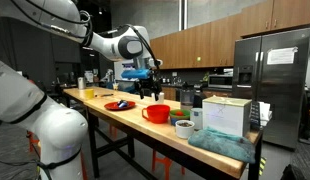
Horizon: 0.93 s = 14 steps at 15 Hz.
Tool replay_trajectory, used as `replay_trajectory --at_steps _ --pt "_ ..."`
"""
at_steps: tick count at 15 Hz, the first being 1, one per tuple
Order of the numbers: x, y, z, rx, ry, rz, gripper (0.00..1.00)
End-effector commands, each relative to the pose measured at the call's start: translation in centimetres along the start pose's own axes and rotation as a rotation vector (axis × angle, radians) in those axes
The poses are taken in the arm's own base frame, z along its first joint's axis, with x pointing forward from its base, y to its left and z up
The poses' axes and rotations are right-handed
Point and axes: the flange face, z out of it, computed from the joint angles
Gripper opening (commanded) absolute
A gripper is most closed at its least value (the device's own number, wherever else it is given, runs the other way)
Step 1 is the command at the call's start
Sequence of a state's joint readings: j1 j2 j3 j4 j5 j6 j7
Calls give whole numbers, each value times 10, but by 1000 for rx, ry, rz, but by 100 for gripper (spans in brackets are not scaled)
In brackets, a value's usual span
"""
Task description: Remove the video game controller from the red plate onto the table
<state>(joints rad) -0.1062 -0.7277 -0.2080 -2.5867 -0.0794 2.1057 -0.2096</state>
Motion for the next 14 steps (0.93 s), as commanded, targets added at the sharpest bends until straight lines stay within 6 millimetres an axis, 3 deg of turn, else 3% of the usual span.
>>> replay_trajectory --at_steps 1,3,4,5,7,8,9,14 --pt "0 0 -1 0 -1 0 100" --pt "0 0 -1 0 -1 1 100" --pt "-33 -15 61 47 -137 -41 100" --pt "-38 -18 69 55 -172 -48 100" --pt "-65 -30 116 81 -293 -74 100" --pt "-46 -21 83 56 -217 -42 100" --pt "-55 -26 100 62 -248 -46 100" --pt "-45 -23 86 53 -217 -45 100"
